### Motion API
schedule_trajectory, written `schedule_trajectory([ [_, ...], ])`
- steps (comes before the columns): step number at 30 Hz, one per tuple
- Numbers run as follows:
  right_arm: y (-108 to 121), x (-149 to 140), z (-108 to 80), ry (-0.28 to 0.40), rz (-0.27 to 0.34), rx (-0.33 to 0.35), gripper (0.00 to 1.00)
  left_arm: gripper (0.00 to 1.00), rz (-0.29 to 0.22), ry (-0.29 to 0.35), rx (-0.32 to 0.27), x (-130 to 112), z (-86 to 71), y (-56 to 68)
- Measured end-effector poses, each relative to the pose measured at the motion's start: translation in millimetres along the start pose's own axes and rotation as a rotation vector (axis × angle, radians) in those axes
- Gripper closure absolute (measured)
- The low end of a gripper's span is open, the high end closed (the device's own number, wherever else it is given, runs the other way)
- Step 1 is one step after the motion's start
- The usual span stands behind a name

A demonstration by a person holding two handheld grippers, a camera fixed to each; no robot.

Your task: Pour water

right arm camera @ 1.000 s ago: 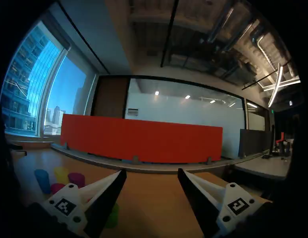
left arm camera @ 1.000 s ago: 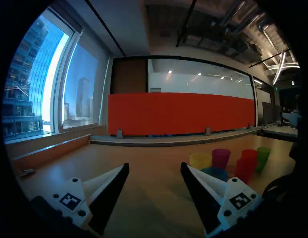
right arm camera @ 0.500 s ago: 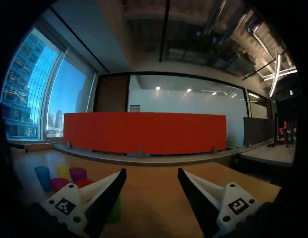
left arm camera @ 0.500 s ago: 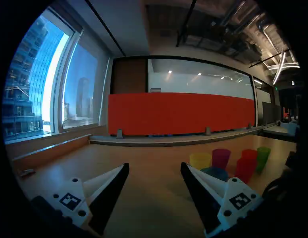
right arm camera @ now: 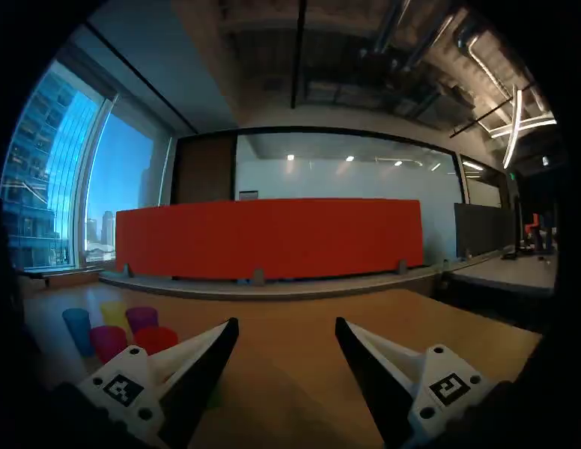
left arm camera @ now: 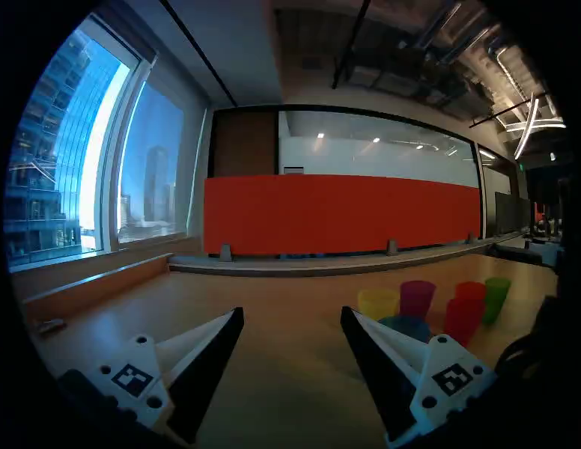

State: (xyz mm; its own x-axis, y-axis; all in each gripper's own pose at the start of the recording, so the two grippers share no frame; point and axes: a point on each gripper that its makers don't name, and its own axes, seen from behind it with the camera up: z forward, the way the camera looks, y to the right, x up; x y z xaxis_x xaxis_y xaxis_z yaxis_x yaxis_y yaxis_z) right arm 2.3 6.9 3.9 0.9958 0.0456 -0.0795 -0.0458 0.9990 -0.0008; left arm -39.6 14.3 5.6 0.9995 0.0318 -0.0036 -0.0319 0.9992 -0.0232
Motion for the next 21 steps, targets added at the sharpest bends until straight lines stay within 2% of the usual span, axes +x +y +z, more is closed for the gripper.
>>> schedule_trajectory([
  [11,-2,-16,2.6,-0.052,-0.028,-0.007,0.00,0.04,0.000,0.000,0.000,0,-0.1,0.1],
  [21,-7,-15,3.0,-0.053,-0.029,0.002,0.00,0.04,0.000,0.000,0.000,0,0.9,0.8],
])
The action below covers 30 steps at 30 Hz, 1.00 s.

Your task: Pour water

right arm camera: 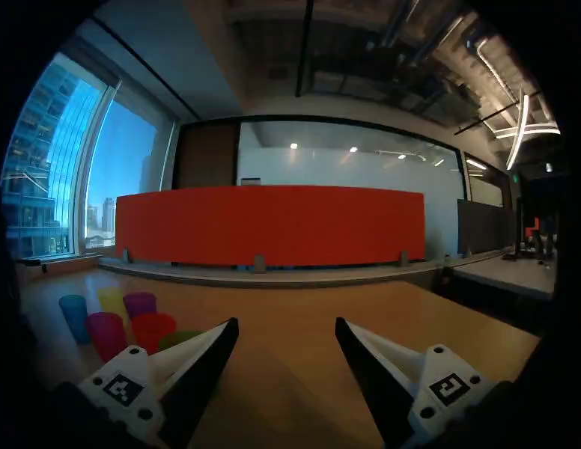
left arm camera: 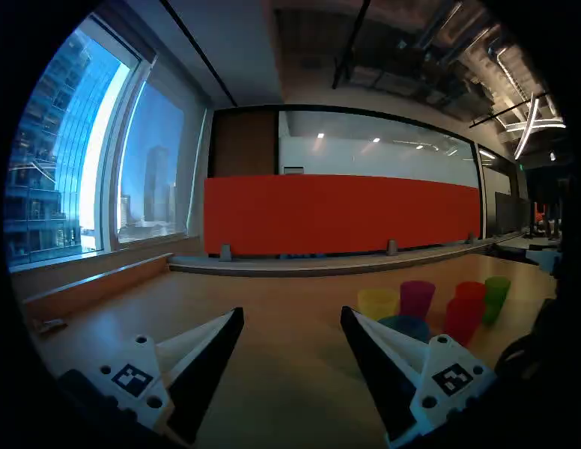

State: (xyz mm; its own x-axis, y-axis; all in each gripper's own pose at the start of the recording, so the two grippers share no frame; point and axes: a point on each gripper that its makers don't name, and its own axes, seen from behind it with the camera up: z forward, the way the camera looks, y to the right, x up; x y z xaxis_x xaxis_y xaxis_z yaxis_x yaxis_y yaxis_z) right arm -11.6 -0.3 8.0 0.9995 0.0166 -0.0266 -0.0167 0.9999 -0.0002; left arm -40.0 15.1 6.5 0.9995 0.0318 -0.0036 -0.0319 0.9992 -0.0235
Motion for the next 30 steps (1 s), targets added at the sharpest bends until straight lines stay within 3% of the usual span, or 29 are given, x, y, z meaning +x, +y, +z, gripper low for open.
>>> schedule_trajectory([
  [30,0.1,-0.1,-0.4,-0.005,0.002,-0.006,0.00,0.04,0.000,0.000,0.000,0.0,-0.1,-1.1],
])
